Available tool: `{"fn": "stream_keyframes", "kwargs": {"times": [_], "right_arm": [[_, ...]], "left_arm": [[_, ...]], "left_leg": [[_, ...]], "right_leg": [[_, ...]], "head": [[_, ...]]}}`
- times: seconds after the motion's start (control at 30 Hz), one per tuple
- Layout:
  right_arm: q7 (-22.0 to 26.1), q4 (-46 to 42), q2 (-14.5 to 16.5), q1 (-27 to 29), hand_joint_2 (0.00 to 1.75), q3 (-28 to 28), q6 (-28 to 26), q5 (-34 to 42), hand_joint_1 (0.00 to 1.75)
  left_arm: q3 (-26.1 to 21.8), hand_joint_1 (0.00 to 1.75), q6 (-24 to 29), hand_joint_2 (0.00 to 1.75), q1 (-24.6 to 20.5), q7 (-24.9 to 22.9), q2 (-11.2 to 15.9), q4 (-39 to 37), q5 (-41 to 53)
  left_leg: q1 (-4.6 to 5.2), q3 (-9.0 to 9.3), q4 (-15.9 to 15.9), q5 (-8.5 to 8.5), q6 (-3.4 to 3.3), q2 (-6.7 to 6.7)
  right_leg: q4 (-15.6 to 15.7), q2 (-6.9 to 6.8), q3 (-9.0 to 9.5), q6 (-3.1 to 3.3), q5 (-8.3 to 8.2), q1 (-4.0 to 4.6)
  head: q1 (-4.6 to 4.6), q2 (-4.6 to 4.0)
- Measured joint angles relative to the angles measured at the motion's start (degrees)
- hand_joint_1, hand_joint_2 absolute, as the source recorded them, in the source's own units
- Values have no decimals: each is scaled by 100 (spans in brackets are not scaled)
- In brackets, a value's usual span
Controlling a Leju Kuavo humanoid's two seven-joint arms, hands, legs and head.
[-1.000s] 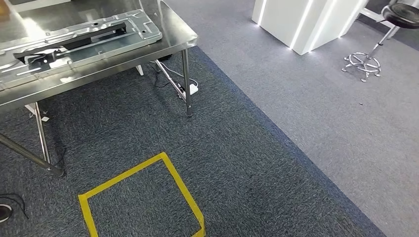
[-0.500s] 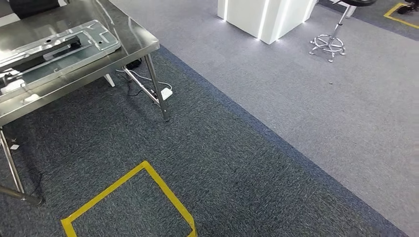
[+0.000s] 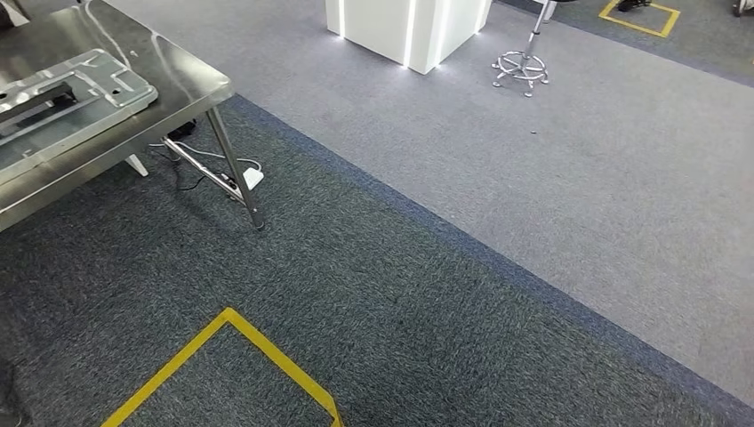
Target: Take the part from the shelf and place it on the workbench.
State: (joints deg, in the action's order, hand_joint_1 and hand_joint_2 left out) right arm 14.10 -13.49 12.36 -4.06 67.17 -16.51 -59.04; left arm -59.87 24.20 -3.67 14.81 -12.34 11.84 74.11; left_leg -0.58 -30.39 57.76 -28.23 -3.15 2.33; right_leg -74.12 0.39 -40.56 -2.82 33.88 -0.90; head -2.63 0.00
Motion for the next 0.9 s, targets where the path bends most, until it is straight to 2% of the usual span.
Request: {"fn": "stream_keyframes", "kwargs": {"times": [0.03, 0.07, 0.13, 0.17, 0.2, 0.27, 0.3, 0.33, 0.4, 0.43, 0.47, 0.5, 0.53, 0.57, 0.63, 0.67, 0.7, 0.77, 0.8, 0.83, 0.9], "right_arm": [[0, 0, -1, 2, 0, 0, 4, 0, 0], [-1, 0, -1, 3, 0, 1, 5, 0, 0], [-5, 0, -1, -12, 0, 0, 5, -1, 0], [-11, 1, 2, -22, 0, 0, 2, -2, 0], [-17, 1, 4, -29, 0, -1, -1, -4, 0], [-24, 4, 15, -28, 0, -1, -5, -13, 0], [-21, 7, 25, -27, 0, -3, -6, -21, 0], [-15, 10, 35, -31, 0, -5, -7, -27, 0], [-4, 14, 54, -47, 0, -19, -9, -43, 0], [-3, 14, 58, -52, 0, -26, -10, -48, 0], [-8, 15, 61, -52, 0, -33, -13, -57, 0], [-18, 16, 64, -48, 0, -38, -16, -67, 0], [-30, 17, 64, -45, 0, -41, -19, -81, 0], [-45, 20, 64, -44, 0, -44, -21, -95, 0], [-75, 27, 70, -46, 0, -49, -23, -113, 0], [-89, 31, 74, -48, 0, -51, -25, -115, 0], [-98, 35, 77, -45, 0, -52, -28, -116, 0], [-107, 43, 79, -28, 0, -53, -36, -119, 0], [-115, 46, 80, -18, 0, -54, -40, -125, 0], [-128, 49, 80, -13, 0, -55, -44, -135, 0], [-152, 50, 80, -19, 0, -66, -44, -166, 0]], "left_arm": [[-6, 0, 1, 0, -7, 11, 1, -1, -5], [-11, 0, 1, 0, -15, 18, 1, -1, -9], [-23, 0, 0, 0, -26, 21, 2, -1, -13], [-29, 0, 0, 0, -33, 17, 3, 0, -13], [-34, 0, 0, 0, -41, 14, 3, 1, -15], [-40, 0, -3, 0, -66, 10, 4, 1, -21], [-42, 0, -5, 0, -73, 12, 5, 1, -26], [-44, 0, -8, 0, -74, 16, 6, 1, -33], [-51, 0, -16, 0, -62, 21, 8, 0, -50], [-54, 0, -18, 0, -53, 17, 8, -1, -56], [-56, 0, -20, 0, -42, 6, 8, -1, -61], [-58, 0, -20, 0, -32, -10, 8, 0, -64], [-60, 0, -20, 0, -24, -30, 8, 0, -68], [-62, 0, -19, 0, -20, -51, 8, 0, -74], [-75, 0, -15, 0, -9, -86, 10, 0, -87], [-82, 0, -11, 0, -7, -98, 12, 0, -92], [-89, 0, -8, 0, -10, -108, 14, 0, -94], [-94, 0, -4, 0, -25, -121, 16, 0, -93], [-96, 0, -3, 0, -31, -136, 16, 0, -91], [-97, 0, -2, 0, -32, -154, 15, 0, -87], [-99, 0, 0, 0, -18, -187, 14, 0, -79]], "left_leg": [[2, 10, 0, -10, 6, 68], [3, 26, 0, -21, 16, 129], [21, 62, 3, -54, 64, 234], [31, 77, 6, -70, 92, 279], [38, 91, 4, -83, 123, 322], [37, 123, -11, -103, 184, 399], [31, 129, 19, -144, 216, 353], [24, 91, 139, -243, 242, 247], [5, -165, 726, -591, 280, -46], [1, -358, 1120, -767, 291, -130], [-1, -523, 1436, -862, 302, -165], [-3, -616, 1580, -845, 306, -178], [-5, -606, 1497, -706, 305, -189], [-9, -494, 1191, -477, 295, -227], [-18, -197, 422, -86, 259, -461], [-17, -107, 182, 3, 239, -560], [-8, -72, 82, 18, 217, -618], [7, -61, 57, 37, 158, -533], [5, -48, 29, 59, 117, -471], [-4, -35, -3, 81, 74, -405], [-5, -23, -43, 101, 8, -253]], "right_leg": [[158, -26, 89, 6, -130, 1], [506, -80, 280, 25, -322, 7], [1291, -291, 686, 100, -610, 55], [1513, -357, 796, 139, -669, 82], [1600, -381, 828, 175, -671, 107], [1626, -263, 825, 237, -693, 100], [1663, -209, 842, 275, -713, 83], [1701, -154, 859, 316, -741, 63], [1737, -41, 872, 369, -776, 50], [1732, 26, 865, 382, -780, 55], [1725, 101, 860, 385, -780, 59], [1715, 178, 858, 385, -778, 63], [1702, 260, 860, 382, -774, 64], [1686, 343, 862, 374, -767, 63], [1638, 488, 848, 338, -744, 62], [1615, 549, 828, 309, -737, 60], [1603, 599, 806, 274, -736, 54], [1607, 693, 771, 197, -753, 39], [1583, 644, 755, 170, -737, 38], [1486, 531, 707, 150, -670, 44], [947, 204, 455, 123, -357, 51]], "head": [[-1, 0], [-1, 0], [-1, 0], [0, 0], [1, 0], [2, 0], [3, 0], [7, 0], [15, 0], [17, 0], [17, 0], [18, 0], [18, 0], [17, 0], [16, 0], [15, 0], [15, 0], [16, 0], [15, 0], [10, 0], [0, 0]]}}
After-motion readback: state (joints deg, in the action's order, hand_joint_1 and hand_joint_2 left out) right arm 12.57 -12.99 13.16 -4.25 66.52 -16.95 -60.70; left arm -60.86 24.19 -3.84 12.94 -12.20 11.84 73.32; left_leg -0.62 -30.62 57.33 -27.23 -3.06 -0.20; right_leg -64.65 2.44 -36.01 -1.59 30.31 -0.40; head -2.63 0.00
